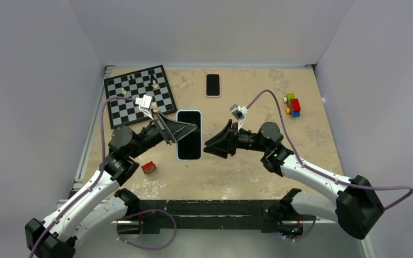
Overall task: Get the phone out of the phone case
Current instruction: Remove the phone case from the phone.
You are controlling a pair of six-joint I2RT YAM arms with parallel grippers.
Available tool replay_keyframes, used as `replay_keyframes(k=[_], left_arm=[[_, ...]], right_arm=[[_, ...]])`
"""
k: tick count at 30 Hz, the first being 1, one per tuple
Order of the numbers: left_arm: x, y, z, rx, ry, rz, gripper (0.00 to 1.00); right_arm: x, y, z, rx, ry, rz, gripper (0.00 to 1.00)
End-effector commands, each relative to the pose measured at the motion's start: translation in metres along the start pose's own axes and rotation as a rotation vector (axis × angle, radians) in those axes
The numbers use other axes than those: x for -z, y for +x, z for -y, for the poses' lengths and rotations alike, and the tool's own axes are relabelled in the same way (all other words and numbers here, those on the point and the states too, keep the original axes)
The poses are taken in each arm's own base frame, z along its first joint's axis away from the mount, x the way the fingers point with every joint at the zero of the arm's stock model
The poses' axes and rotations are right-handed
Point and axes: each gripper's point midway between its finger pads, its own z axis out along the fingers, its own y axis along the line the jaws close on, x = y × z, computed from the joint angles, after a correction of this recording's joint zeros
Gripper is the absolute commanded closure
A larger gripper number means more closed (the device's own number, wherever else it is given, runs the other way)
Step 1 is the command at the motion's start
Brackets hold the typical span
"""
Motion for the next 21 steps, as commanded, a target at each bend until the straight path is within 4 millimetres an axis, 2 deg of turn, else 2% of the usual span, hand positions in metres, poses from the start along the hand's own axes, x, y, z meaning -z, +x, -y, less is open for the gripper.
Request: replay_keyframes(k=[1, 4, 6, 8, 11, 15, 21], left_arm=[[-0.002, -0.021, 0.009, -0.005, 0.057, 0.127, 1.0], [-0.005, -0.024, 0.007, 0.021, 0.07, 0.146, 1.0], [-0.009, -0.023, 0.009, 0.031, 0.087, 0.133, 1.0], [-0.014, -0.019, 0.012, 0.031, 0.106, 0.095, 1.0], [-0.017, -0.01, 0.012, 0.041, 0.114, 0.039, 1.0], [-0.017, 0.0, 0.01, 0.051, 0.119, -0.013, 1.0], [-0.014, 0.012, 0.014, 0.034, 0.152, -0.087, 1.0]], right_arm=[[0.006, -0.015, -0.021, -0.014, -0.035, 0.064, 0.5], [0.01, -0.023, -0.046, -0.023, -0.155, 0.101, 0.48], [0.012, -0.03, -0.053, -0.015, -0.177, 0.131, 0.47], [0.011, -0.037, -0.047, -0.03, -0.125, 0.157, 0.47], [0.008, -0.054, -0.029, -0.071, 0.001, 0.19, 0.48], [0.005, -0.068, -0.035, -0.07, -0.019, 0.186, 0.5], [0.01, -0.092, -0.013, -0.185, 0.046, 0.235, 0.5]])
